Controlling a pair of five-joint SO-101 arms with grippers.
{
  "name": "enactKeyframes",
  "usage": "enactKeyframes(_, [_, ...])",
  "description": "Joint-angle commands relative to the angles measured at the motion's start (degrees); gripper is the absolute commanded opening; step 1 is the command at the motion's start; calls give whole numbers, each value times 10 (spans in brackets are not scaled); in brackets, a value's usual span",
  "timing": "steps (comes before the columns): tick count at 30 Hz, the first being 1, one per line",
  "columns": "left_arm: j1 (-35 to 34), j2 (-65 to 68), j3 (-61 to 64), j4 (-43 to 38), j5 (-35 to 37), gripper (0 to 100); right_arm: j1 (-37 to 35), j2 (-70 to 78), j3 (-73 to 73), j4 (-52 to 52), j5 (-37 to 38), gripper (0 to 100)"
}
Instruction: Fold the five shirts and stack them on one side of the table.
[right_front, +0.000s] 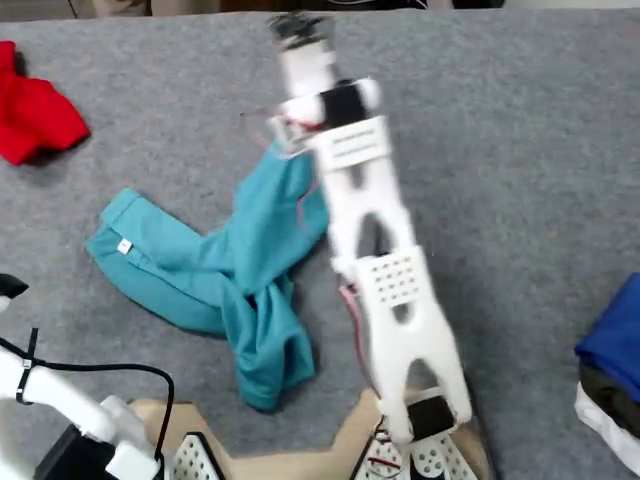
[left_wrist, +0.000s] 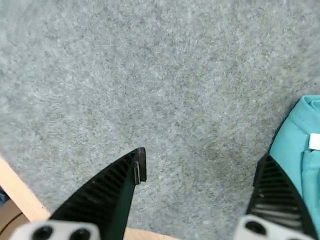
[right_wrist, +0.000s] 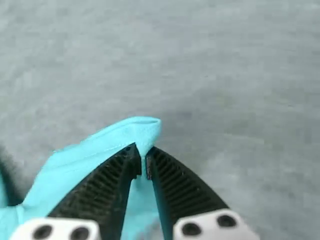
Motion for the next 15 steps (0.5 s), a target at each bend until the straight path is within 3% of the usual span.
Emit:
enactKeyframes(1, [-1,-3,-1,7,-19,346,86,-64,-6,11,-6,5])
enactKeyframes(11, [2,-4,-6,15,-25,346,295,-64,-5,11,-4,5])
enactKeyframes(15, [34,-4,-3,18,-41,346,355,-63,-5,11,11,5])
